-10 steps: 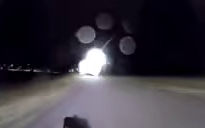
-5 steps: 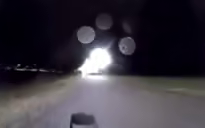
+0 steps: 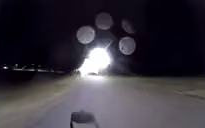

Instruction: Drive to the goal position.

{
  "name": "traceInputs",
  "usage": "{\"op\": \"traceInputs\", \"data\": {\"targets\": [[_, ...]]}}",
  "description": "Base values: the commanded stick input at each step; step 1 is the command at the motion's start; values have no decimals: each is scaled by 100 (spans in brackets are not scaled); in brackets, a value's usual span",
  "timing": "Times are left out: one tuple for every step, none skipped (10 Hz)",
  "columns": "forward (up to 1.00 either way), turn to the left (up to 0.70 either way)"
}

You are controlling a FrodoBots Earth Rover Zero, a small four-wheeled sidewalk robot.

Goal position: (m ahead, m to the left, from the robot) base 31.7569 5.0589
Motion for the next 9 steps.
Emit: {"op": "traceInputs", "data": {"targets": [[100, 0], [100, 0], [100, 0], [100, 0], [100, 0], [100, 0], [100, 0], [100, 0], [100, 0]]}}
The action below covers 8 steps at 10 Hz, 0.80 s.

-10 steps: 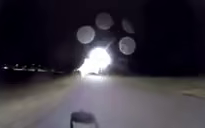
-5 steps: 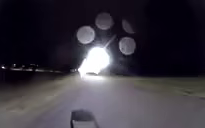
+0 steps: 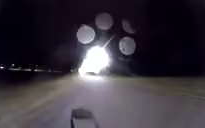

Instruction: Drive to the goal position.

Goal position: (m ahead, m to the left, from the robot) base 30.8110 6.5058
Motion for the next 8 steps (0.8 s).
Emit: {"op": "traceInputs", "data": {"targets": [[100, 0], [100, 0], [100, 0], [100, 0], [100, 0], [100, 0], [100, 0], [100, 0]]}}
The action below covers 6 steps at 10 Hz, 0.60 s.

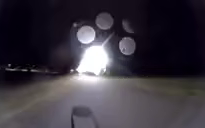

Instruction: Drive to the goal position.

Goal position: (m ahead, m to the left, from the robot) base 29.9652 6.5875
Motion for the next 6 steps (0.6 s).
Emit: {"op": "traceInputs", "data": {"targets": [[100, 0], [100, 0], [100, 19], [100, 40], [100, 36], [100, 0]]}}
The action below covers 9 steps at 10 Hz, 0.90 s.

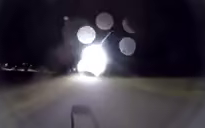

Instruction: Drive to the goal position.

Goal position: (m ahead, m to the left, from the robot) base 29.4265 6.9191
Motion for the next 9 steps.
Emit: {"op": "traceInputs", "data": {"targets": [[100, 0], [100, 0], [100, 2], [100, 22], [100, 40], [100, 40], [100, 40], [100, 40], [100, 40]]}}
